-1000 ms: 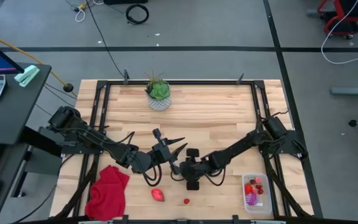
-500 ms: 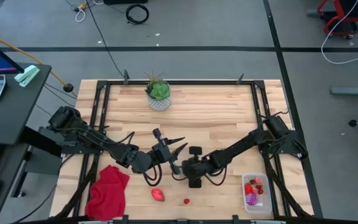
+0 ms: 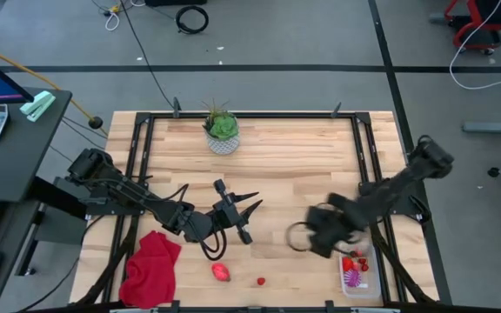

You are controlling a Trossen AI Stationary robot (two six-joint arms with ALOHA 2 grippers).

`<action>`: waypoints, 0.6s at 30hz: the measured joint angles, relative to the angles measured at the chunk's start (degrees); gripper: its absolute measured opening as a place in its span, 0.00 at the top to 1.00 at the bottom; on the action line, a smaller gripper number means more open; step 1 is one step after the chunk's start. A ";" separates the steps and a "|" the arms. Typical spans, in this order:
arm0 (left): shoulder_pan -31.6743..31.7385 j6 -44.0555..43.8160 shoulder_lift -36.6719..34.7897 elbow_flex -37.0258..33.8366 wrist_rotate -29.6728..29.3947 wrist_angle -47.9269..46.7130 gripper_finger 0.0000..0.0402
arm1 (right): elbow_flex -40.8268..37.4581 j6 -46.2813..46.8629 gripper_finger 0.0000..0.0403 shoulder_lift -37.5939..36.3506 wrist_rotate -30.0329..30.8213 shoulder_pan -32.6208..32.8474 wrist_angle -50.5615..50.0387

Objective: Pick and placing Produce into tupperware
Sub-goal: Put the red cherry into the transparent container, then put the red raspberry into the transparent container

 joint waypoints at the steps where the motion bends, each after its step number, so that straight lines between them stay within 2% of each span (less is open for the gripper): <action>1: -0.06 0.01 0.00 0.00 0.00 0.00 0.73 | -0.01 4.89 0.83 -1.78 0.09 2.40 -2.31; 5: -0.76 -0.01 0.00 0.00 0.00 -0.04 0.73 | -1.24 25.07 0.82 -6.08 -0.07 13.91 -6.50; 10: -1.40 0.01 0.02 0.00 0.04 0.26 0.73 | -5.49 45.70 0.82 -7.50 -1.72 28.61 -2.86; 13: -1.31 0.01 0.02 0.00 0.02 0.44 0.73 | -7.88 47.89 0.79 -6.65 0.48 33.67 -2.44; 18: -0.87 -0.99 0.02 0.00 0.02 0.63 0.73 | -11.00 48.83 0.73 -6.12 1.26 34.66 -1.34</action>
